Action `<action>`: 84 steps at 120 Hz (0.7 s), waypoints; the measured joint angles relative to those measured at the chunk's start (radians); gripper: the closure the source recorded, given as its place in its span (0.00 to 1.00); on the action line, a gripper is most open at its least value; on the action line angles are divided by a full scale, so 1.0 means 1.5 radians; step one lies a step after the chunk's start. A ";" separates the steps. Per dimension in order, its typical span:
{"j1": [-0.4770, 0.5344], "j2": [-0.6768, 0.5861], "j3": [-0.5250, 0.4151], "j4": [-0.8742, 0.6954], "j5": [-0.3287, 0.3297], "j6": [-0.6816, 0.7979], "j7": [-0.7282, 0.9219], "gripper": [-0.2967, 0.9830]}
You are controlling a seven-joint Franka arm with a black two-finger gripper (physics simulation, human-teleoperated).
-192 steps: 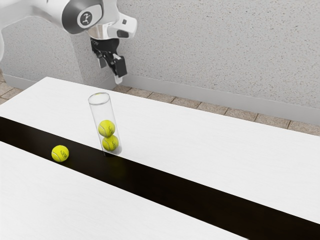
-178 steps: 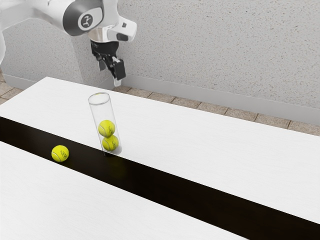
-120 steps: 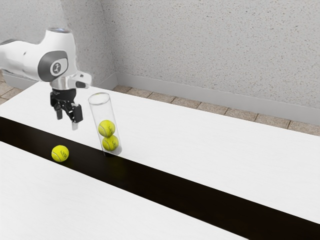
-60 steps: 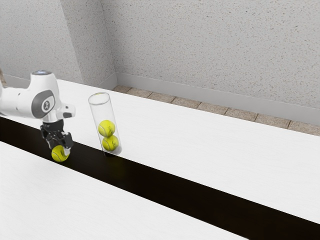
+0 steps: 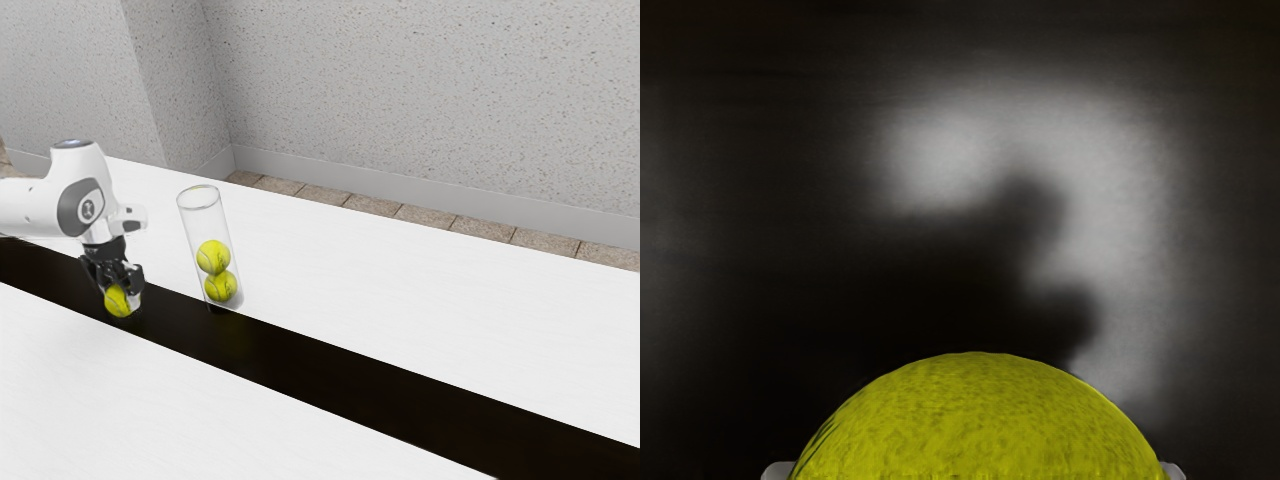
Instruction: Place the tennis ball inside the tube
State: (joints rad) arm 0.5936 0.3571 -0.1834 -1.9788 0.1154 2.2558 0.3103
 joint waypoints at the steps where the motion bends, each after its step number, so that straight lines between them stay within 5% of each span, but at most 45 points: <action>1: 0.000 -0.008 -0.001 -0.004 0.000 -0.001 -0.001 0.52; 46: -0.001 -0.313 -0.086 -0.011 -0.013 -0.020 -0.041 0.71; 84: -0.051 -0.300 -0.132 0.058 -0.077 -0.016 -0.079 0.72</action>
State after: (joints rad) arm 0.5172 -0.0923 -0.3816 -1.8919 -0.0007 2.2316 0.1918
